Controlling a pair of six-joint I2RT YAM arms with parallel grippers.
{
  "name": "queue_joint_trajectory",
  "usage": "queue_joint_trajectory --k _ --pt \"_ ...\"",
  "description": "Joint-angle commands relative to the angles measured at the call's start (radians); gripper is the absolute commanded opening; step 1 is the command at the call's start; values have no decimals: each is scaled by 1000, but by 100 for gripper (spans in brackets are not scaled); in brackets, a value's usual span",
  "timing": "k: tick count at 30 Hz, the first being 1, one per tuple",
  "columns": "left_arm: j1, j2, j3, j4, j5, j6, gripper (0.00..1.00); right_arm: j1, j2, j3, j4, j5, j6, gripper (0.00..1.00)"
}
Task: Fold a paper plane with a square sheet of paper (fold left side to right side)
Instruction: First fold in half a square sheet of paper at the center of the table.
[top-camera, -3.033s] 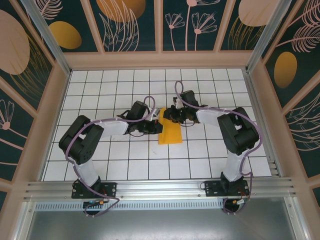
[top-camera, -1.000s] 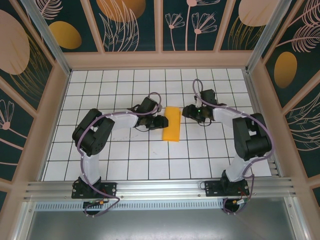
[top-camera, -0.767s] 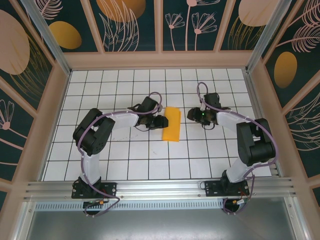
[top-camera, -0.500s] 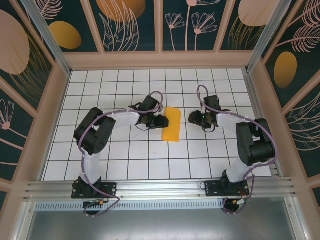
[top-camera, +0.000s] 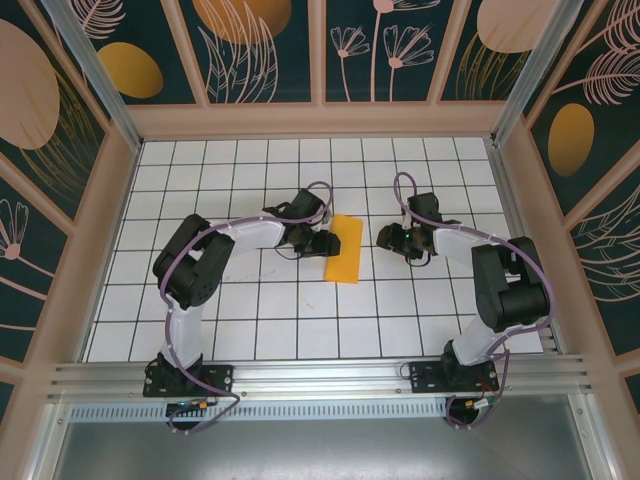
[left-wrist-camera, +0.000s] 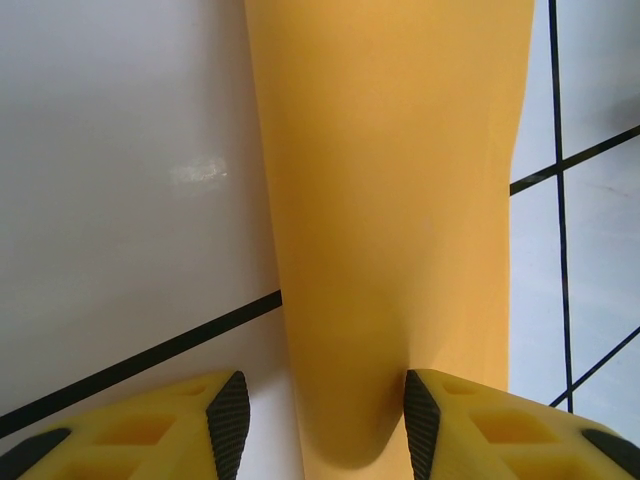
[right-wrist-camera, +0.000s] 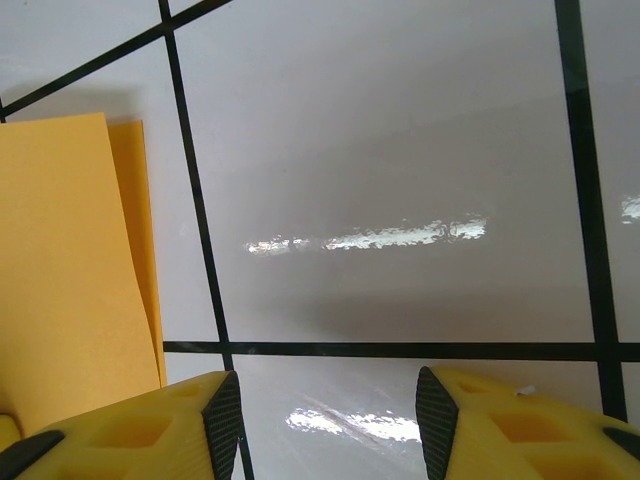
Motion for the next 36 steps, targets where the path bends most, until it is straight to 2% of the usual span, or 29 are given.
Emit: queue_joint_trajectory --k 1,36 --pt "-14 65 3 -28 -25 23 49 -4 -18 -13 3 -10 10 53" --pt "-28 116 46 -97 -60 49 51 4 -29 -14 15 -43 13 53"
